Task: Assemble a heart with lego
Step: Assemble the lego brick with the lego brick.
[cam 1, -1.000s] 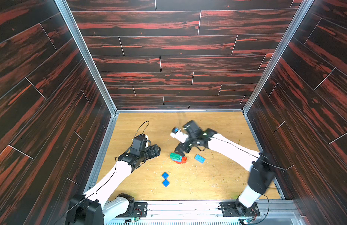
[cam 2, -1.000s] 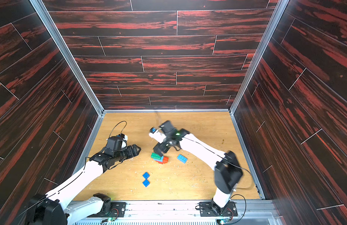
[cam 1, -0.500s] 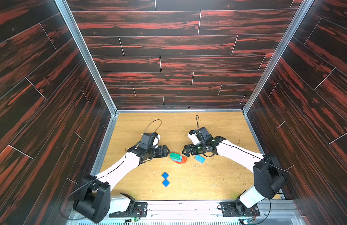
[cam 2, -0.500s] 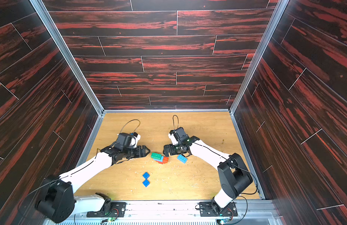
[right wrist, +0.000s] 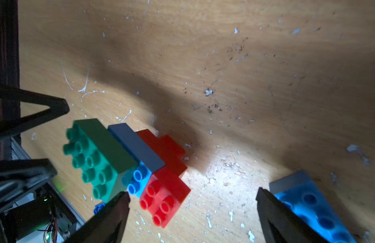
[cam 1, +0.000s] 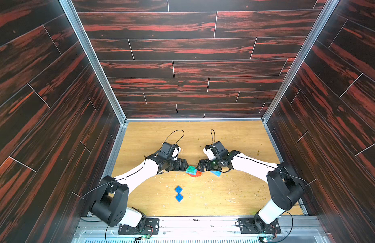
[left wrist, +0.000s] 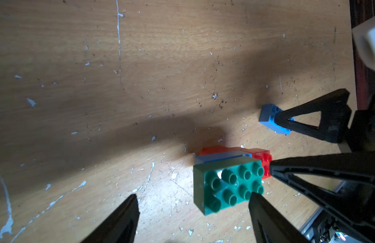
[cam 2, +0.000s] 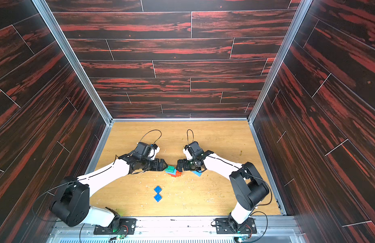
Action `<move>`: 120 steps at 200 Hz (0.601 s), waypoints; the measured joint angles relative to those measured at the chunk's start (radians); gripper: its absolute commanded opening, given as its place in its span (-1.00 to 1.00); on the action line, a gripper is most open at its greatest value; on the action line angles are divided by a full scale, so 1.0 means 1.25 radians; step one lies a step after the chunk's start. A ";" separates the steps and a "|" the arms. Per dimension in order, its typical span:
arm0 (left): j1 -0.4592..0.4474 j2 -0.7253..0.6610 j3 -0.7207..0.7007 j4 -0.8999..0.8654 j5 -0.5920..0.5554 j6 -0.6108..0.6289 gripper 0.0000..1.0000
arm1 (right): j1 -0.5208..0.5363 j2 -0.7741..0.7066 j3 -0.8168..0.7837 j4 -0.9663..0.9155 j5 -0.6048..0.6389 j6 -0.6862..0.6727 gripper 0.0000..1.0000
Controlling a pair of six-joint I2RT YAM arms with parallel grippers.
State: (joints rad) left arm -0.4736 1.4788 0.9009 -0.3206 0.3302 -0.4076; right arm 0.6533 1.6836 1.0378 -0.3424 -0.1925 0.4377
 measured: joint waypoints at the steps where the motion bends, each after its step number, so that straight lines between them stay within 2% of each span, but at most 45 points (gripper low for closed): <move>1: 0.000 0.000 0.000 0.000 0.000 0.000 0.73 | 0.000 0.000 0.000 0.000 0.000 0.000 0.96; 120: -0.009 0.054 0.028 0.001 0.004 0.000 0.73 | 0.001 0.023 -0.008 0.008 0.005 0.000 0.96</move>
State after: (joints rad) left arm -0.4847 1.5463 0.9360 -0.3199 0.3347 -0.4076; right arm 0.6544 1.7130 1.0283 -0.3325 -0.1856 0.4374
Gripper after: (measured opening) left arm 0.864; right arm 0.983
